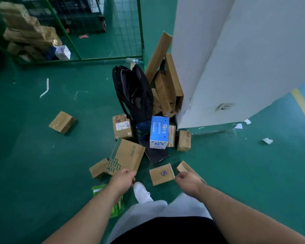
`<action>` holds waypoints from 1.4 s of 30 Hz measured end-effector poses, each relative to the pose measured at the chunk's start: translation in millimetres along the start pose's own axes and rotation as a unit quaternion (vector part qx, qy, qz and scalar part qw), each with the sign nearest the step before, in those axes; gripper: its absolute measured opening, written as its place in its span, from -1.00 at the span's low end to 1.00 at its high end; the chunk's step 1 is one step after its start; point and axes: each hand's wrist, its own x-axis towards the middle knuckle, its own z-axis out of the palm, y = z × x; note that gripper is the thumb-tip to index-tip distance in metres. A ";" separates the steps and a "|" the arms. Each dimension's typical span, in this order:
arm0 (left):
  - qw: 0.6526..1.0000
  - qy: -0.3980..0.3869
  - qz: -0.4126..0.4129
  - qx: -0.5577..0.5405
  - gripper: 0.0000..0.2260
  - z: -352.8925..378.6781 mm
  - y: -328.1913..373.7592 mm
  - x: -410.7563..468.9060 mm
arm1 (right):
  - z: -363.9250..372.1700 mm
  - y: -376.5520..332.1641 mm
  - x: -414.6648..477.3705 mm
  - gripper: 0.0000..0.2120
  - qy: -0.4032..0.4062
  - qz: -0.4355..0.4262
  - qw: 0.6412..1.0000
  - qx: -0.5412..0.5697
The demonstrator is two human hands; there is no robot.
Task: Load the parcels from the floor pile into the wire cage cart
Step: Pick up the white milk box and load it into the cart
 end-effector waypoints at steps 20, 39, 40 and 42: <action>0.989 -0.020 -0.134 -0.066 -0.88 91.9 28.1 330.1 | -3.2 -44.5 372.0 -0.75 -0.058 0.022 0.997 -0.040; 0.869 -0.052 -0.316 -0.377 -0.65 211.4 -0.7 500.5 | -42.0 -53.1 593.4 -0.60 0.068 -0.171 0.982 -0.034; 0.855 -0.041 -0.319 -0.407 -0.67 214.3 -10.3 492.6 | -36.7 -53.9 582.2 -0.56 0.057 -0.169 0.984 -0.020; 0.843 -0.022 -0.318 -0.432 -0.69 218.1 -28.5 473.0 | -26.2 -52.7 558.3 -0.48 0.049 -0.133 0.990 -0.011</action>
